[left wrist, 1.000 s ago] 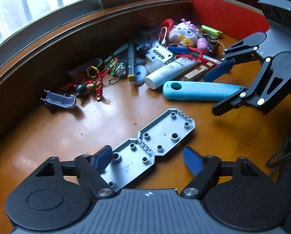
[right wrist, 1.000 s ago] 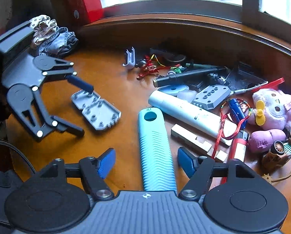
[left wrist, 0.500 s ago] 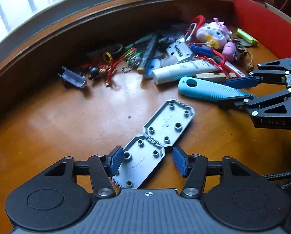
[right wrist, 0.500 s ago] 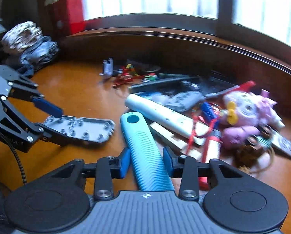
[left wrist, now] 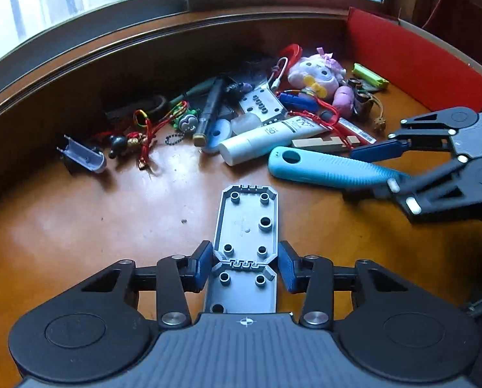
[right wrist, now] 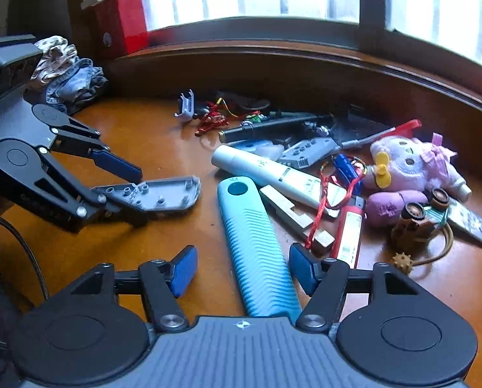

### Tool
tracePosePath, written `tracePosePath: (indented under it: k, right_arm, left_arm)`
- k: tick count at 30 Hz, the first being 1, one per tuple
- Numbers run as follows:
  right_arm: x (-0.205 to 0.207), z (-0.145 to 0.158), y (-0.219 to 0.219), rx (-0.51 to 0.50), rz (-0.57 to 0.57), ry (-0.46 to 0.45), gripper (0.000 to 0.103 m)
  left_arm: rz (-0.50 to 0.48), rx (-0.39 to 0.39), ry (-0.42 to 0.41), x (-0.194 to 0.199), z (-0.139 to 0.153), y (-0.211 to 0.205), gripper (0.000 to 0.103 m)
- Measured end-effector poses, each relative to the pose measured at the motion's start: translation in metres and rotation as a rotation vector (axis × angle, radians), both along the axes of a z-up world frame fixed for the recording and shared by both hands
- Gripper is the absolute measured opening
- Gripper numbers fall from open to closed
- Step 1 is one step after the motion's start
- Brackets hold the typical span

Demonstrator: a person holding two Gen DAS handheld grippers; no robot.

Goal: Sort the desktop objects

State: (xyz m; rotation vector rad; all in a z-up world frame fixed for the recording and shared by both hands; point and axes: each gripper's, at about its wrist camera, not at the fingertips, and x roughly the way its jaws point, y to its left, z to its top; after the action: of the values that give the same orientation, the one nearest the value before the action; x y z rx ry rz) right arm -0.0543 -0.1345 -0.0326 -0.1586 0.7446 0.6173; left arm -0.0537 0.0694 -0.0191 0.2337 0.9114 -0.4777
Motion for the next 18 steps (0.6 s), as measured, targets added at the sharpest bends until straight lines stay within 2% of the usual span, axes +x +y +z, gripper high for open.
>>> tracePosePath:
  k: [1, 2, 8, 18]
  right_arm:
    - [-0.001, -0.001, 0.0, -0.004, -0.01, -0.018, 0.041]
    - [-0.002, -0.002, -0.001, -0.007, -0.02, -0.035, 0.038]
    - [-0.003, 0.002, 0.001, -0.004, -0.037, -0.031, 0.031]
    - [-0.012, 0.035, -0.005, 0.095, -0.052, -0.084, 0.03]
  left_arm:
    - [0.009, -0.007, -0.003, -0.002, 0.0, 0.0, 0.044]
    - [0.024, -0.021, -0.004, -0.004, 0.0, 0.001, 0.044]
    - [0.133, -0.122, -0.039, -0.008, 0.012, 0.008, 0.044]
    - [0.248, -0.259, -0.098, -0.007, 0.031, 0.022, 0.044]
